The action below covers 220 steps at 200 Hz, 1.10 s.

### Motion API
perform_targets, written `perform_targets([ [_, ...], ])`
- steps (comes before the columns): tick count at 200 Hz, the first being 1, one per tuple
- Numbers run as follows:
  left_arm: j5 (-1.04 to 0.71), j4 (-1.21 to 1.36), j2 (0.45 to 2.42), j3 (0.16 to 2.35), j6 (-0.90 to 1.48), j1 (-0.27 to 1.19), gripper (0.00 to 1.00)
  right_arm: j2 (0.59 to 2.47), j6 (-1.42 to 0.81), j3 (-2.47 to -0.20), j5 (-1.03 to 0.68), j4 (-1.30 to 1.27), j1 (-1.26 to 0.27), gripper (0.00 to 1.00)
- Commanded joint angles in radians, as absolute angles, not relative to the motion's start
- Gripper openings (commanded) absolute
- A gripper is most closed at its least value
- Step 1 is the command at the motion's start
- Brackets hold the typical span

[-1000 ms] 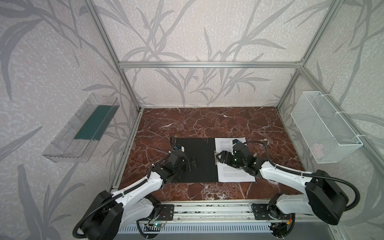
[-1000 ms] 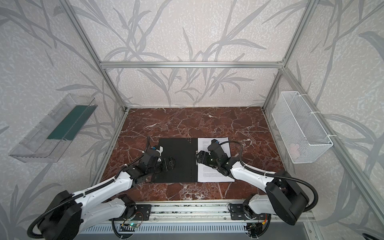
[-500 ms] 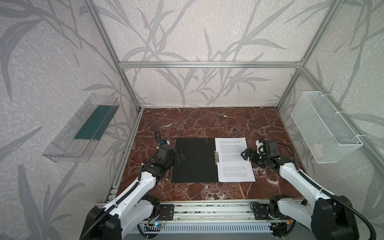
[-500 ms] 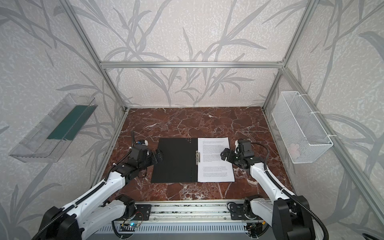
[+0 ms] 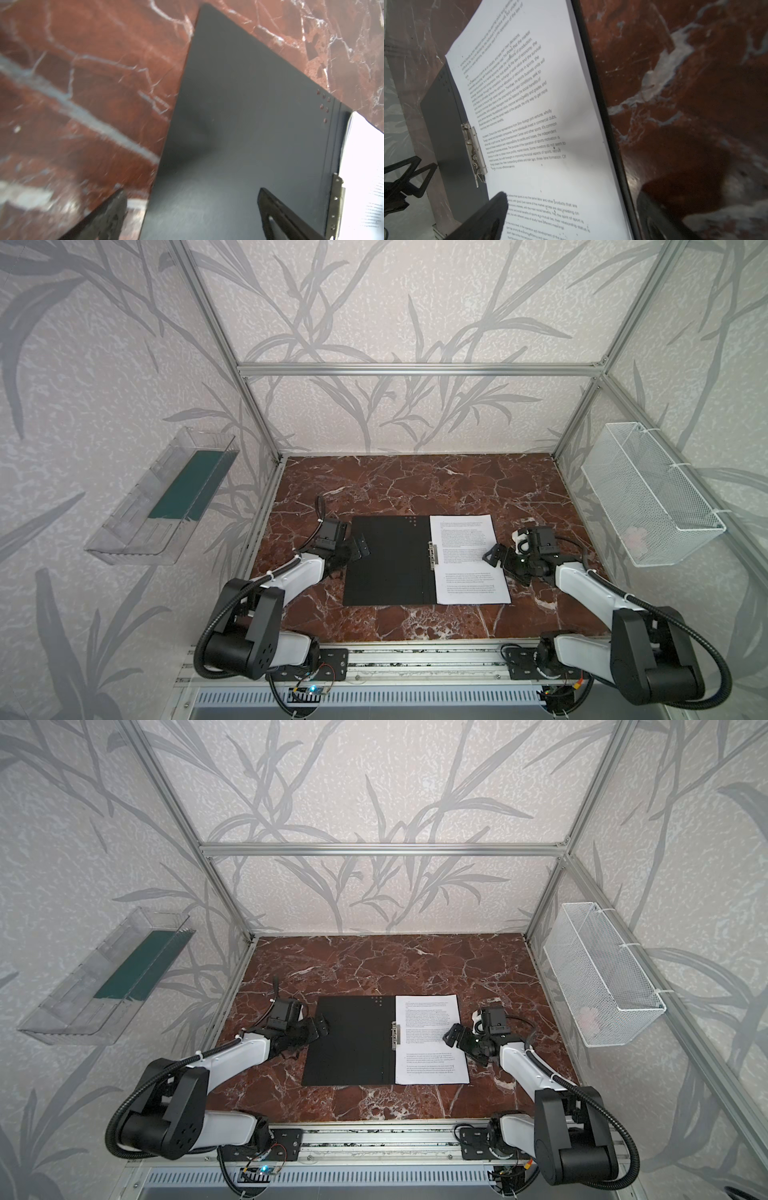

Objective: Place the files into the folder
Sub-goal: 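Lift the right gripper off the clip while the left gripper nears the cover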

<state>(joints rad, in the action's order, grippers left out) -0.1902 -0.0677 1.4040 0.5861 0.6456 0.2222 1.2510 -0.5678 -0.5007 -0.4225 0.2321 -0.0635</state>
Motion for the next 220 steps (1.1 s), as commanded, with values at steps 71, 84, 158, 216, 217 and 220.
perform_targets([
  [71, -0.482, 0.019, 1.362, 0.589, 0.761, 0.218, 0.99, 1.406, -0.613, -0.468, -0.567, 0.082, -0.067, 0.97],
  [84, -0.489, -0.011, 1.295, 0.612, 0.773, 0.219, 0.99, 1.384, -0.611, -0.465, -0.558, 0.089, -0.067, 0.97],
  [158, -0.453, -0.173, 1.034, 0.710, 0.786, 0.264, 0.99, 1.344, -0.624, -0.462, -0.566, 0.089, -0.071, 0.97],
  [216, -0.297, -0.319, 1.181, 0.750, 0.630, 0.203, 0.99, 1.349, -0.628, -0.461, -0.566, 0.082, -0.069, 0.99],
  [217, -0.297, -0.318, 1.186, 0.751, 0.630, 0.200, 0.99, 1.349, -0.628, -0.461, -0.567, 0.081, -0.069, 0.99],
  [220, -0.308, -0.315, 1.197, 0.755, 0.630, 0.193, 0.99, 1.352, -0.629, -0.460, -0.571, 0.077, -0.069, 0.99],
])
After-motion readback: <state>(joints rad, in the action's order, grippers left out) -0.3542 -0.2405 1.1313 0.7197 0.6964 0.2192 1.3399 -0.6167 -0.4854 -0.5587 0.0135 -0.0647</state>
